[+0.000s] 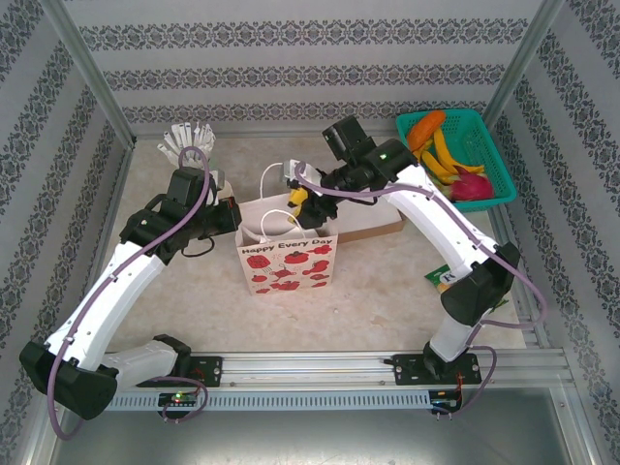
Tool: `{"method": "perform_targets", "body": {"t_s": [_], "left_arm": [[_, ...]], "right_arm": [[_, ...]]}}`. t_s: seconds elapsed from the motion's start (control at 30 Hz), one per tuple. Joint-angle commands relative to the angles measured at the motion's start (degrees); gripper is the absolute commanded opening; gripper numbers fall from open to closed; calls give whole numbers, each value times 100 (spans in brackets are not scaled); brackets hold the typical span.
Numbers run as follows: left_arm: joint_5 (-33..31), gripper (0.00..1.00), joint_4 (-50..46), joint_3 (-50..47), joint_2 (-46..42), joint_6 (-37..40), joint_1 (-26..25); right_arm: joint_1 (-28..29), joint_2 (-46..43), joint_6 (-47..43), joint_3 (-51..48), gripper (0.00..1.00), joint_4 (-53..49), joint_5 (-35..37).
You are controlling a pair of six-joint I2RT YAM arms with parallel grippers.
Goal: Pack the takeout coffee
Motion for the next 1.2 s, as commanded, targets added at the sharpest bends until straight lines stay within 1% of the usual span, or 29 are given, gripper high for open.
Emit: {"method": "perform_targets", "body": {"t_s": [0.0,0.07,0.13,0.37,0.5,0.63,0.8,0.93,1.03,1.17], "left_arm": [[175,0,170,41,36,226,38],[218,0,181,51,53,230,37],[206,0,170,54,63,233,33],[315,0,199,56,122,143,36],[327,0,197,65,156,108,37],[282,0,191,42,145,37,37],[210,0,191,6,108,-46,33],[201,0,195,-13,109,-77,38],[177,0,198,-20,94,-95,37],[104,0,194,-39,60,-104,35]], "right_arm": [[159,236,46,-122,26,223,-37],[220,375,51,-57,17,262,3],[295,509,-15,43,13,189,47],[597,955,-411,151,9,-139,635],[734,1186,-592,279,10,-325,1078],[807,1357,-691,322,12,-416,1138],[912,1429,-643,229,14,-173,2022],[912,1427,-559,389,18,-180,2330],[904,1284,-552,488,22,-276,2134],[875,848,-481,420,27,-151,1532]]}}
